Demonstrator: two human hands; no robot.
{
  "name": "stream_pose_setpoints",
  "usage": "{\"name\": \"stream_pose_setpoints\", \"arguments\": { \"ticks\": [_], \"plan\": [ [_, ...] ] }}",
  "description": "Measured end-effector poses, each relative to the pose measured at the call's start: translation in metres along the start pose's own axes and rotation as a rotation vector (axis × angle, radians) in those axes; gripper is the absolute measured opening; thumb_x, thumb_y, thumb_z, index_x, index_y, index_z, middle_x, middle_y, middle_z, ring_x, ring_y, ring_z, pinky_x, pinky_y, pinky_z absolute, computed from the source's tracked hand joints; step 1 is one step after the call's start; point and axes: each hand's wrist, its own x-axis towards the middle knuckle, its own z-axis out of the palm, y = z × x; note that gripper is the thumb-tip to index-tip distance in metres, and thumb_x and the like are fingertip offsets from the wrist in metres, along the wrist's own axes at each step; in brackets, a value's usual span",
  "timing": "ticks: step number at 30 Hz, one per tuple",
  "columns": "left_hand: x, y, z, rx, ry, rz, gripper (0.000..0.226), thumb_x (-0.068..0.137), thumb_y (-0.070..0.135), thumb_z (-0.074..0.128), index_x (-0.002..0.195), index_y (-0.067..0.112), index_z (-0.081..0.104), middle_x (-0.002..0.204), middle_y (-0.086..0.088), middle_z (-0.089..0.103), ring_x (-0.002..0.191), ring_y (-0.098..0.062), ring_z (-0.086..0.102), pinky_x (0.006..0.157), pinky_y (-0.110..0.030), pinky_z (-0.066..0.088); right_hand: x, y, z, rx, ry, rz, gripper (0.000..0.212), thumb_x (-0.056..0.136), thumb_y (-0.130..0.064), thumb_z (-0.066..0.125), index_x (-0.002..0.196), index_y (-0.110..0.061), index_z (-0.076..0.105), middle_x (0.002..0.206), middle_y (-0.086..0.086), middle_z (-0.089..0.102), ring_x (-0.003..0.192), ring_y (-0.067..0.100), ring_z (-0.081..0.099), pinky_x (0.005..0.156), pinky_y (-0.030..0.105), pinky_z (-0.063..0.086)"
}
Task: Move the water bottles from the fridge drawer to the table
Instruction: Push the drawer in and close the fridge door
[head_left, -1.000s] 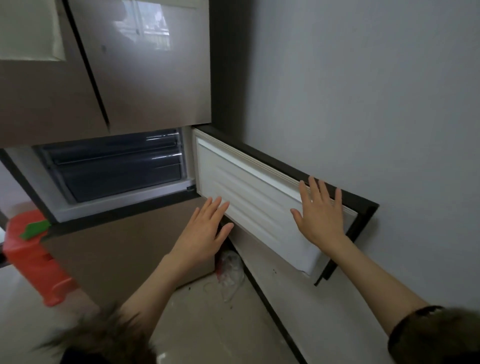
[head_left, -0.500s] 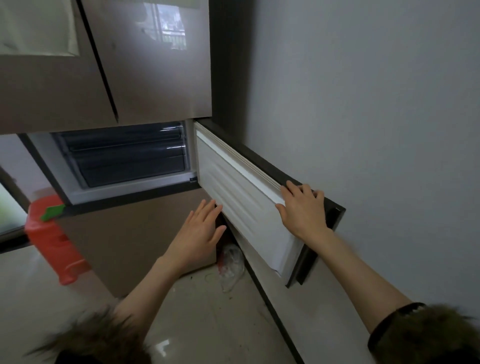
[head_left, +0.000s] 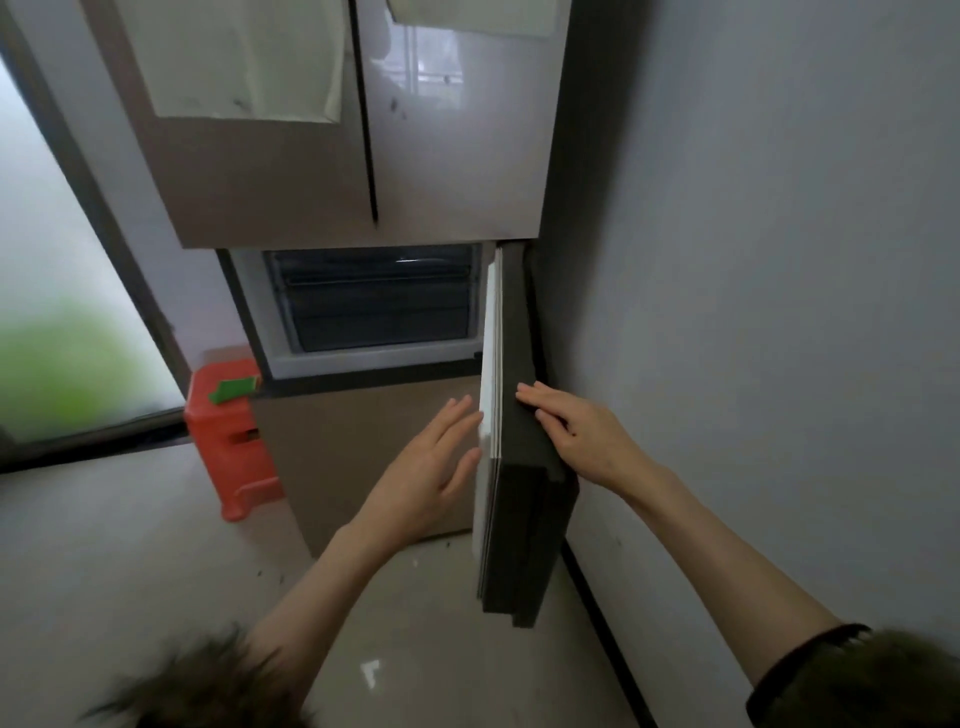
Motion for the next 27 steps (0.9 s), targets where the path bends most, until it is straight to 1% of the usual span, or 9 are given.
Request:
{"name": "stream_pose_setpoints", "arguments": {
  "ticks": [3, 6, 12, 14, 17, 20, 22, 25, 27],
  "plan": [
    [-0.020, -0.016, -0.023, -0.020, -0.004, 0.010, 0.051, 0.095, 0.040, 0.038, 0.143, 0.025, 0.029, 0.153, 0.011, 0.017, 0.136, 0.006, 0.007, 0.114, -0.020, 0.014, 0.018, -0.031, 0.034, 0.073, 0.007, -0.036, 0.040, 0.098, -0.014, 0.039, 0.138, -0.018, 0.042, 0.147, -0.005, 0.038, 0.139, 0.007, 0.027, 0.116, 0.025, 0.019],
    [-0.039, -0.041, -0.044, 0.042, 0.060, 0.005, 0.064, 0.088, 0.057, 0.033, 0.142, 0.023, 0.031, 0.153, 0.009, 0.018, 0.137, 0.003, 0.011, 0.112, -0.020, 0.014, 0.041, -0.058, 0.064, 0.025, -0.048, -0.085, 0.045, 0.099, -0.016, 0.036, 0.144, -0.019, 0.032, 0.154, -0.005, 0.025, 0.143, 0.007, 0.016, 0.118, 0.029, 0.010],
    [-0.052, -0.108, -0.086, 0.348, 0.116, -0.063, 0.087, 0.078, 0.075, 0.026, 0.145, 0.020, 0.024, 0.154, 0.005, 0.019, 0.144, -0.010, 0.008, 0.118, -0.035, 0.013, 0.095, -0.100, 0.111, -0.099, -0.120, -0.138, 0.054, 0.100, -0.034, 0.031, 0.149, -0.021, 0.012, 0.158, -0.007, 0.006, 0.145, 0.011, 0.000, 0.117, 0.035, 0.001],
    [-0.049, -0.132, -0.099, 0.413, 0.142, -0.116, 0.083, 0.078, 0.070, 0.026, 0.144, 0.020, 0.027, 0.154, 0.005, 0.021, 0.144, -0.012, 0.009, 0.116, -0.033, 0.009, 0.116, -0.111, 0.123, -0.181, -0.133, -0.172, 0.057, 0.099, -0.040, 0.031, 0.149, -0.023, 0.010, 0.158, -0.009, 0.003, 0.145, 0.011, -0.004, 0.118, 0.038, 0.001],
    [-0.039, -0.163, -0.117, 0.462, 0.207, -0.139, 0.068, 0.085, 0.057, 0.037, 0.140, 0.016, 0.037, 0.150, 0.000, 0.033, 0.142, -0.016, 0.016, 0.114, -0.036, 0.016, 0.148, -0.121, 0.138, -0.279, -0.131, -0.256, 0.063, 0.097, -0.047, 0.033, 0.149, -0.024, 0.008, 0.158, -0.009, 0.001, 0.145, 0.011, -0.005, 0.117, 0.036, -0.001],
    [-0.029, -0.193, -0.135, 0.442, 0.186, -0.169, 0.062, 0.092, 0.044, 0.045, 0.144, 0.017, 0.027, 0.154, 0.004, 0.018, 0.140, -0.010, -0.002, 0.119, -0.035, 0.009, 0.182, -0.124, 0.149, -0.368, -0.119, -0.363, 0.070, 0.094, -0.049, 0.041, 0.149, -0.023, 0.008, 0.158, -0.007, 0.003, 0.146, 0.013, -0.001, 0.117, 0.036, 0.000],
    [-0.022, -0.214, -0.145, 0.440, 0.197, -0.181, 0.060, 0.094, 0.037, 0.045, 0.145, 0.018, 0.022, 0.155, 0.003, 0.013, 0.140, -0.008, -0.005, 0.119, -0.034, 0.005, 0.207, -0.127, 0.157, -0.435, -0.084, -0.419, 0.068, 0.093, -0.043, 0.047, 0.149, -0.023, 0.012, 0.158, -0.006, 0.009, 0.146, 0.014, 0.005, 0.117, 0.039, 0.002],
    [-0.010, -0.247, -0.158, 0.398, 0.293, -0.195, 0.053, 0.092, 0.027, 0.052, 0.141, 0.015, 0.035, 0.151, -0.002, 0.031, 0.142, -0.015, 0.014, 0.117, -0.038, 0.017, 0.249, -0.135, 0.172, -0.449, -0.009, -0.496, 0.062, 0.092, -0.034, 0.053, 0.146, -0.020, 0.027, 0.153, 0.000, 0.027, 0.142, 0.021, 0.023, 0.117, 0.042, 0.007],
    [0.000, -0.271, -0.164, 0.431, 0.363, -0.197, 0.050, 0.087, 0.018, 0.060, 0.134, 0.011, 0.046, 0.143, -0.006, 0.044, 0.138, -0.022, 0.031, 0.111, -0.045, 0.031, 0.277, -0.140, 0.183, -0.442, 0.037, -0.524, 0.058, 0.089, -0.030, 0.057, 0.142, -0.017, 0.037, 0.147, 0.004, 0.039, 0.135, 0.025, 0.034, 0.115, 0.044, 0.017]
  ]
}}
